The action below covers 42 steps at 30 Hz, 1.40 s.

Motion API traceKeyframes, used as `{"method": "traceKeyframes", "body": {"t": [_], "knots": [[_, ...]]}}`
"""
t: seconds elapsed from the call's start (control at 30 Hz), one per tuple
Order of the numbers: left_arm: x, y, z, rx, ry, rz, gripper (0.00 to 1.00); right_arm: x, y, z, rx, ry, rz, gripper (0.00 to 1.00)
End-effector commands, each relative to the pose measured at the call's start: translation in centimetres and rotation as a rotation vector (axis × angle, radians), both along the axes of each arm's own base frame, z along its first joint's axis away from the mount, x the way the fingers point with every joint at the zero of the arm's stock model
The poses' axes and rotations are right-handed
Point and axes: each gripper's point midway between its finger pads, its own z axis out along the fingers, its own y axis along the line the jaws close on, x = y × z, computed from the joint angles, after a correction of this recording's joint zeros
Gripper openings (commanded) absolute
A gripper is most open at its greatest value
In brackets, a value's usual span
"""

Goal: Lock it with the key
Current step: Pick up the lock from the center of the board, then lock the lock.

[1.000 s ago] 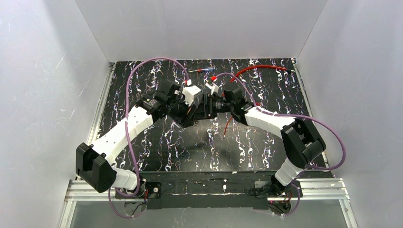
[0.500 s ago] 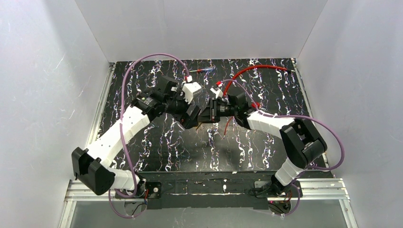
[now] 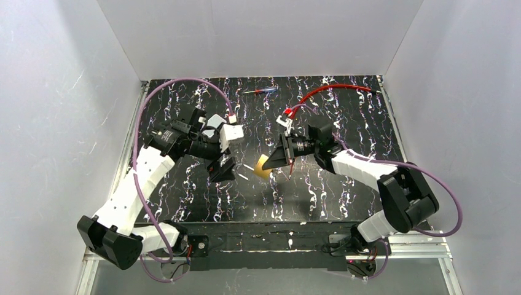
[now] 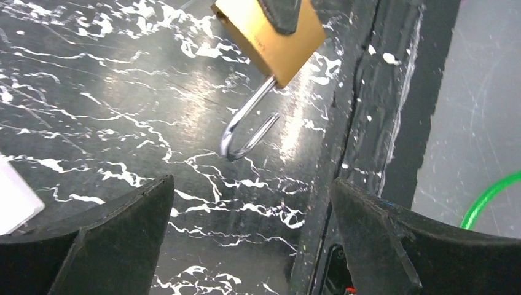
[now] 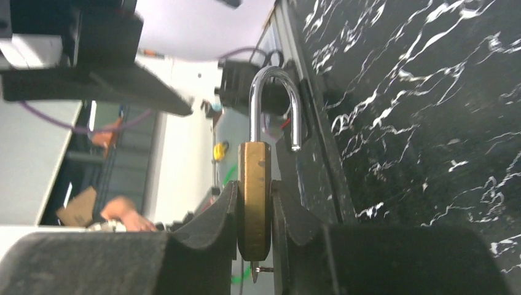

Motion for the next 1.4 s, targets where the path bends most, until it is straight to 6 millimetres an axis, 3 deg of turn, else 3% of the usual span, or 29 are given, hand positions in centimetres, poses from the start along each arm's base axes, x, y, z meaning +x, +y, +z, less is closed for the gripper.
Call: {"method": "traceKeyframes", "body": {"t": [0.0, 0.27, 0.53, 0.67, 1.0, 1.27, 1.37], "knots": [[-3.5, 0.2, -0.8, -0.018, 0.031, -0.168, 0.98, -3.8, -0.7, 3.2, 0.063, -0.232, 0.21, 0.01], [-8.1, -0.2, -3.7, 0.017, 0.124, -0.318, 0.9, -6.2, -0.6, 3.8, 0.066, -0.273, 0.283, 0.01], [-8.3, -0.9, -5.1, 0.031, 0.162, -0.269, 0.68, -7.4, -0.1, 4.1, 0.08, -0.267, 0.334, 0.01], [-8.4, -1.0, -5.8, 0.047, 0.172, -0.268, 0.63, -7.9, 0.1, 4.2, 0.084, -0.265, 0.352, 0.01], [-9.5, -1.9, -6.4, 0.047, 0.204, -0.331, 0.39, -8.2, 0.3, 4.4, 0.088, -0.253, 0.372, 0.01], [-10.5, -2.1, -7.3, 0.053, 0.244, -0.367, 0.31, -8.3, 0.4, 4.3, 0.09, -0.236, 0.383, 0.01], [-10.6, -2.1, -7.5, 0.052, 0.245, -0.369, 0.23, -8.2, 0.4, 4.2, 0.088, -0.23, 0.382, 0.01]]}}
